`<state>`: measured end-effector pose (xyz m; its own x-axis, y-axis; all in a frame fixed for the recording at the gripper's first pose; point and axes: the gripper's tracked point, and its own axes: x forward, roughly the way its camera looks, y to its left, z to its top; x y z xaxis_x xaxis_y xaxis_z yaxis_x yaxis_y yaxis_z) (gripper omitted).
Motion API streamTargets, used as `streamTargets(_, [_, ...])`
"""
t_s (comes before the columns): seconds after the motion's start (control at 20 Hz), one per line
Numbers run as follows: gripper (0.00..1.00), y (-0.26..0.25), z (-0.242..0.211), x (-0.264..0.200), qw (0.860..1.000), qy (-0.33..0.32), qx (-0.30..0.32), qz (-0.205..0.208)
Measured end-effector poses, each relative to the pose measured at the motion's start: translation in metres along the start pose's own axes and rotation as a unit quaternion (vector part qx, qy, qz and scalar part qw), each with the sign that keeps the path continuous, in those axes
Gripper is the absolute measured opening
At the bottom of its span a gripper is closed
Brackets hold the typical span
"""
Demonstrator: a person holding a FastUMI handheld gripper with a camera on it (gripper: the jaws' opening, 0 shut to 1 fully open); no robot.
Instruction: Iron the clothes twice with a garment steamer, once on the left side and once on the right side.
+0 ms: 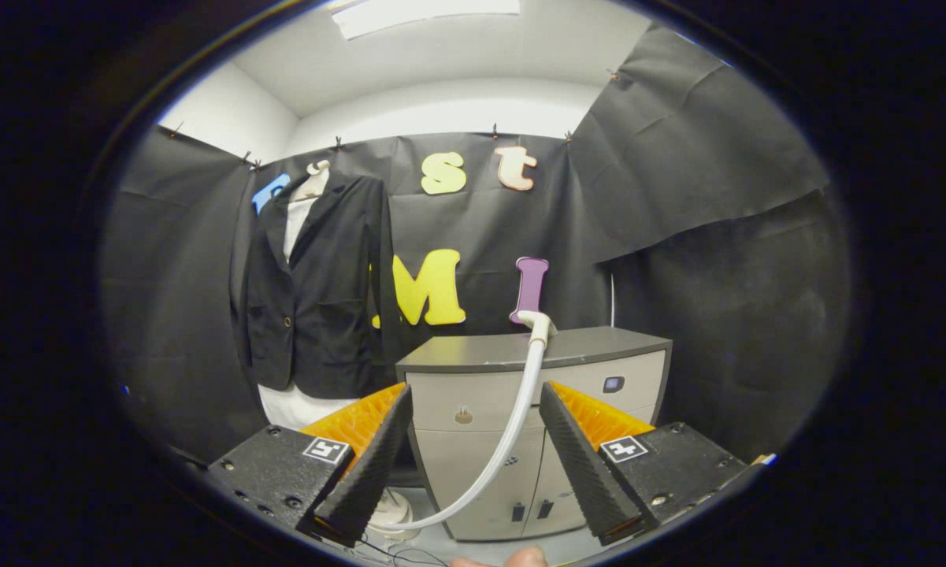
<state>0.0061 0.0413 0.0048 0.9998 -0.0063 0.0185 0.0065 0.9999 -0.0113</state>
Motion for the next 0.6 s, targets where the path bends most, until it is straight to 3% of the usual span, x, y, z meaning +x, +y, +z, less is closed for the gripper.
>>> streamTargets(0.2, [1.00, 0.003, 0.003, 0.009, 0.998, 0.008, 0.039, -0.039])
streamTargets(0.4, [1.00, -0.020, 0.011, 0.016, 0.996, 0.000, 0.013, -0.092])
streamTargets(0.6, [1.00, -0.028, 0.027, 0.034, 0.996, -0.007, -0.018, -0.086])
